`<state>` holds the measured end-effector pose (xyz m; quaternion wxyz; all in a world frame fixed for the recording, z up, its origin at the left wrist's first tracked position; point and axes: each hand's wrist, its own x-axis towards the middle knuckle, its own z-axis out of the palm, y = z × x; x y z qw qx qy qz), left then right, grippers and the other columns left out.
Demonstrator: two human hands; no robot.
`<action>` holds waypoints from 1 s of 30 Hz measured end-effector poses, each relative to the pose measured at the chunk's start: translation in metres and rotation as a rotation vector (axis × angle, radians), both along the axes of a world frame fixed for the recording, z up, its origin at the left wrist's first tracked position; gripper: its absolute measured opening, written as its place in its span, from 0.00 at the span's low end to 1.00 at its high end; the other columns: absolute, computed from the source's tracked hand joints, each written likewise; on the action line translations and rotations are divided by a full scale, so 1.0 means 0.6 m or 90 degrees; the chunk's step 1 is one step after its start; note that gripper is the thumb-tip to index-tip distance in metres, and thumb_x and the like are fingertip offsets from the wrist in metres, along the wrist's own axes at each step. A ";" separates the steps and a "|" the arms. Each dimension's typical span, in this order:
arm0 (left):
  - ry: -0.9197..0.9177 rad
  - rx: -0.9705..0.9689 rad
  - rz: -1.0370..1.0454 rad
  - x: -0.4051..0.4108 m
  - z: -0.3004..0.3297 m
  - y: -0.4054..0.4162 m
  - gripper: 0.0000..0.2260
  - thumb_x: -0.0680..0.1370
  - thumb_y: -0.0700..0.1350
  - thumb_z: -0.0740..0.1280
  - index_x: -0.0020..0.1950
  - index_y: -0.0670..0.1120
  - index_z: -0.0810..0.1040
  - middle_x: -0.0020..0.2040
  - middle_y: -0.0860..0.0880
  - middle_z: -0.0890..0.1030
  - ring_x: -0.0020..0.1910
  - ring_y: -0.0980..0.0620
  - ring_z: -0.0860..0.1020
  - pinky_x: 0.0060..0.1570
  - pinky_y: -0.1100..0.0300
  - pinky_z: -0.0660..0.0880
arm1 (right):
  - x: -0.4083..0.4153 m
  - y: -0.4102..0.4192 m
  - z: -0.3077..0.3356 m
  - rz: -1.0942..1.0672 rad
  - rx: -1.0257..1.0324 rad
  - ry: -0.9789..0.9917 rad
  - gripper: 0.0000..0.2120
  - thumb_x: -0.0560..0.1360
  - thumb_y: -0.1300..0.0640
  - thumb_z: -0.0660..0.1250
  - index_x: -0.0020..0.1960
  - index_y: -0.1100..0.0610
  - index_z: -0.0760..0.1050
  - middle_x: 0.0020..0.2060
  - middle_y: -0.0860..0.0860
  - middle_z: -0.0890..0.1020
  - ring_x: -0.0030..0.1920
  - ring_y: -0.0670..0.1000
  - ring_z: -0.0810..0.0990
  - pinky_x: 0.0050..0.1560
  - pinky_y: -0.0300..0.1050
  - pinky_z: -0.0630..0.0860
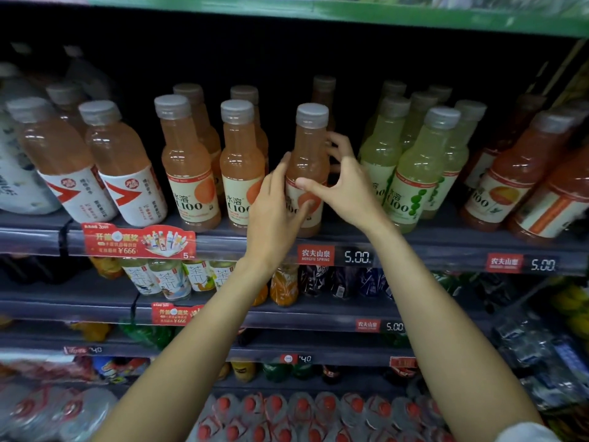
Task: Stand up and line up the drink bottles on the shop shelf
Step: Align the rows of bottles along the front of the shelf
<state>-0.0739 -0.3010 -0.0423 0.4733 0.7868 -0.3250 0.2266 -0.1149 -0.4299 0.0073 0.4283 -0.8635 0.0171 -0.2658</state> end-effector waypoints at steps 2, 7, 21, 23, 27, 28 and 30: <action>-0.015 0.002 0.031 -0.003 0.003 0.003 0.32 0.74 0.43 0.72 0.75 0.43 0.62 0.68 0.45 0.72 0.65 0.49 0.72 0.60 0.59 0.73 | 0.004 0.003 0.000 0.003 -0.004 0.000 0.36 0.68 0.50 0.75 0.70 0.51 0.60 0.60 0.44 0.75 0.59 0.43 0.75 0.56 0.29 0.69; -0.112 -0.029 0.086 -0.004 0.021 0.021 0.21 0.77 0.42 0.68 0.69 0.38 0.71 0.64 0.43 0.75 0.63 0.49 0.75 0.59 0.54 0.74 | 0.011 0.002 -0.005 0.007 -0.019 -0.007 0.35 0.69 0.49 0.74 0.70 0.52 0.60 0.58 0.42 0.74 0.56 0.38 0.72 0.49 0.20 0.66; -0.094 0.054 0.083 0.012 0.063 0.001 0.38 0.70 0.49 0.76 0.74 0.42 0.60 0.64 0.43 0.76 0.63 0.47 0.75 0.59 0.58 0.72 | 0.091 -0.054 -0.008 -0.149 -0.327 0.101 0.30 0.74 0.69 0.62 0.73 0.55 0.61 0.71 0.61 0.60 0.68 0.60 0.62 0.64 0.52 0.68; -0.097 0.047 0.099 0.011 0.061 0.007 0.39 0.70 0.50 0.76 0.74 0.41 0.60 0.65 0.44 0.75 0.64 0.48 0.74 0.60 0.62 0.69 | 0.114 -0.056 -0.009 -0.157 -0.359 0.104 0.26 0.77 0.64 0.61 0.73 0.54 0.60 0.67 0.63 0.62 0.66 0.62 0.63 0.61 0.54 0.69; -0.108 0.041 0.137 0.008 0.054 0.019 0.39 0.70 0.52 0.75 0.74 0.40 0.62 0.63 0.43 0.75 0.61 0.48 0.76 0.56 0.65 0.68 | 0.155 -0.068 -0.002 -0.160 -0.362 0.141 0.28 0.77 0.62 0.62 0.74 0.52 0.59 0.70 0.64 0.58 0.66 0.65 0.63 0.61 0.53 0.68; -0.111 0.042 0.144 0.007 0.052 0.023 0.38 0.69 0.53 0.75 0.73 0.40 0.64 0.62 0.44 0.76 0.58 0.48 0.77 0.54 0.65 0.70 | 0.165 -0.071 -0.001 -0.158 -0.360 0.142 0.31 0.76 0.63 0.63 0.75 0.50 0.57 0.71 0.64 0.56 0.66 0.66 0.63 0.61 0.53 0.69; -0.113 0.037 0.144 0.004 0.049 0.029 0.37 0.69 0.54 0.76 0.72 0.40 0.66 0.60 0.44 0.76 0.56 0.48 0.78 0.52 0.62 0.73 | 0.182 -0.073 -0.003 -0.151 -0.355 0.133 0.35 0.73 0.63 0.65 0.75 0.45 0.56 0.72 0.63 0.54 0.66 0.67 0.66 0.60 0.55 0.71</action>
